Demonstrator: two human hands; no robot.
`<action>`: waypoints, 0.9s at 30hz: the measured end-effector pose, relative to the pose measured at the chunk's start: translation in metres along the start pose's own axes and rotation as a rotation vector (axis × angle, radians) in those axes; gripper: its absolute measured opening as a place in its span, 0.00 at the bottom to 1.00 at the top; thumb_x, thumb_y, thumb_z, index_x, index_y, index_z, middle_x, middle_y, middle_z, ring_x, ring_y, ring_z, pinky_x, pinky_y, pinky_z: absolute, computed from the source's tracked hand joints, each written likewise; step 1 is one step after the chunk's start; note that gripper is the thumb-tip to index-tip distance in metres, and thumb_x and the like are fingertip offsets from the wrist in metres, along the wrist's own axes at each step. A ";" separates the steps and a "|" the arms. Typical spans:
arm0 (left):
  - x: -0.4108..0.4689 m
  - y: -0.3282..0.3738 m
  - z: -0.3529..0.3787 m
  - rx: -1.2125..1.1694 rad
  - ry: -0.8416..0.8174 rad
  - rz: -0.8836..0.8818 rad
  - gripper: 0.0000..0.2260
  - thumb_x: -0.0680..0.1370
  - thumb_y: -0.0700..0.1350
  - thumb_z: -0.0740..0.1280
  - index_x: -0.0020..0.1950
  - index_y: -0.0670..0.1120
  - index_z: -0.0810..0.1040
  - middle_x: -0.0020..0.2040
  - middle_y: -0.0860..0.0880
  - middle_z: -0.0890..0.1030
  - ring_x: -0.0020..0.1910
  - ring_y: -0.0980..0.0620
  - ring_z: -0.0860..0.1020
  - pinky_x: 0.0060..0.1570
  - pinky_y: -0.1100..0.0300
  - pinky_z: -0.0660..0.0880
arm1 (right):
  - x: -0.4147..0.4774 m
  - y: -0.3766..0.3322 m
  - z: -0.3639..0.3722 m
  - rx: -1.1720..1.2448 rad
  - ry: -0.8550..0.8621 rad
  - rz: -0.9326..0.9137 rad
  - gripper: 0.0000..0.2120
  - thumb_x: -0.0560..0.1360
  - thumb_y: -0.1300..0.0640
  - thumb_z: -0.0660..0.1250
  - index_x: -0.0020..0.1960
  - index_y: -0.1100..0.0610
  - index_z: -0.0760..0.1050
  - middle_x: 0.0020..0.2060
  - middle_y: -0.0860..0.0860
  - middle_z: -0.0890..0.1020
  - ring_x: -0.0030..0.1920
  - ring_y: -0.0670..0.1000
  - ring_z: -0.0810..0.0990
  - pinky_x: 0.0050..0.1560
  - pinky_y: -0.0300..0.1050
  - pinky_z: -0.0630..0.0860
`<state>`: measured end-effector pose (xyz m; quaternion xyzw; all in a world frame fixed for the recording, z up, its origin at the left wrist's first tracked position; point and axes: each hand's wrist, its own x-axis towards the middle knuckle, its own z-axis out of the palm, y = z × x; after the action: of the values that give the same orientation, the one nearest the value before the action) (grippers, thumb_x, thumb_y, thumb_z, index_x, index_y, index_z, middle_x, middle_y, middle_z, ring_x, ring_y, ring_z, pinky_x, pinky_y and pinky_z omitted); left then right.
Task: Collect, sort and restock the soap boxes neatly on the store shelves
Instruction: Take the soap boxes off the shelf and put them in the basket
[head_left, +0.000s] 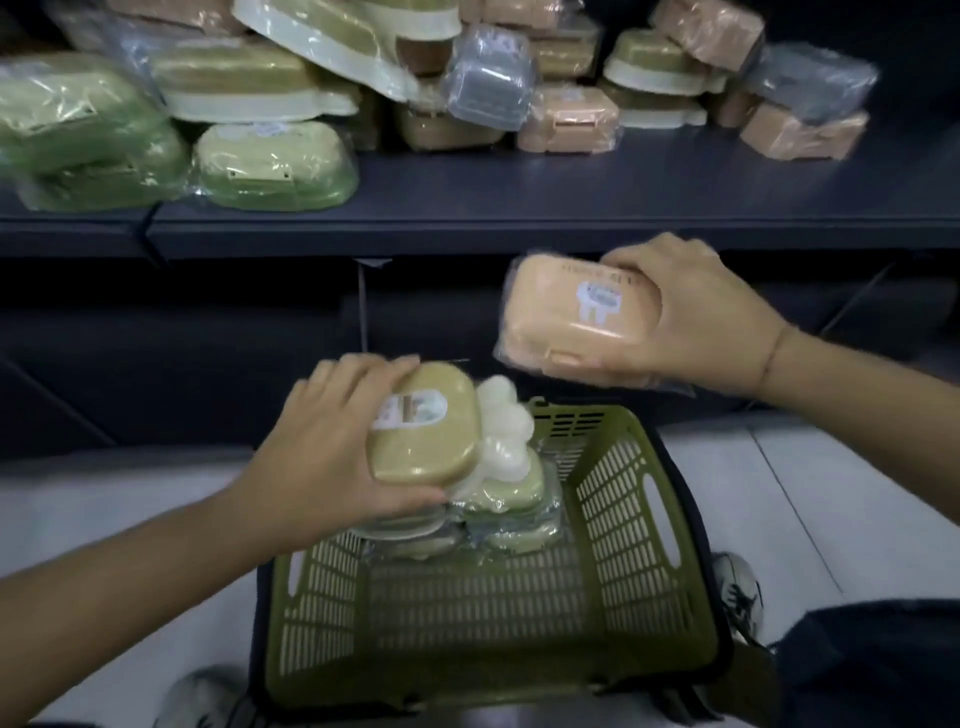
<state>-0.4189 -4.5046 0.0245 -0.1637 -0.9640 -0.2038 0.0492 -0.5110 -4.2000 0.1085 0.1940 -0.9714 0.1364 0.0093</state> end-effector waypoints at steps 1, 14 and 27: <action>-0.020 -0.003 0.013 -0.020 -0.092 -0.008 0.50 0.59 0.80 0.61 0.75 0.55 0.62 0.63 0.58 0.66 0.59 0.58 0.63 0.61 0.54 0.66 | -0.020 -0.004 0.012 -0.012 -0.053 -0.021 0.50 0.53 0.23 0.65 0.67 0.50 0.69 0.53 0.47 0.70 0.54 0.50 0.67 0.55 0.43 0.64; -0.079 -0.042 0.194 0.159 -0.682 -0.158 0.48 0.68 0.74 0.62 0.80 0.52 0.48 0.76 0.50 0.57 0.75 0.48 0.56 0.74 0.52 0.50 | -0.099 0.024 0.293 0.019 -0.700 0.260 0.49 0.62 0.32 0.73 0.75 0.48 0.57 0.73 0.52 0.62 0.71 0.55 0.62 0.70 0.53 0.65; -0.076 -0.069 0.248 0.264 -0.633 -0.176 0.48 0.60 0.69 0.74 0.75 0.49 0.66 0.66 0.46 0.72 0.64 0.44 0.72 0.65 0.48 0.67 | -0.103 0.036 0.339 0.226 -0.625 0.730 0.46 0.63 0.51 0.80 0.73 0.53 0.59 0.71 0.57 0.61 0.68 0.58 0.68 0.68 0.52 0.70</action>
<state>-0.3771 -4.4856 -0.2398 -0.1272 -0.9599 -0.0199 -0.2489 -0.4171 -4.2207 -0.2350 -0.1274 -0.9114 0.1707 -0.3521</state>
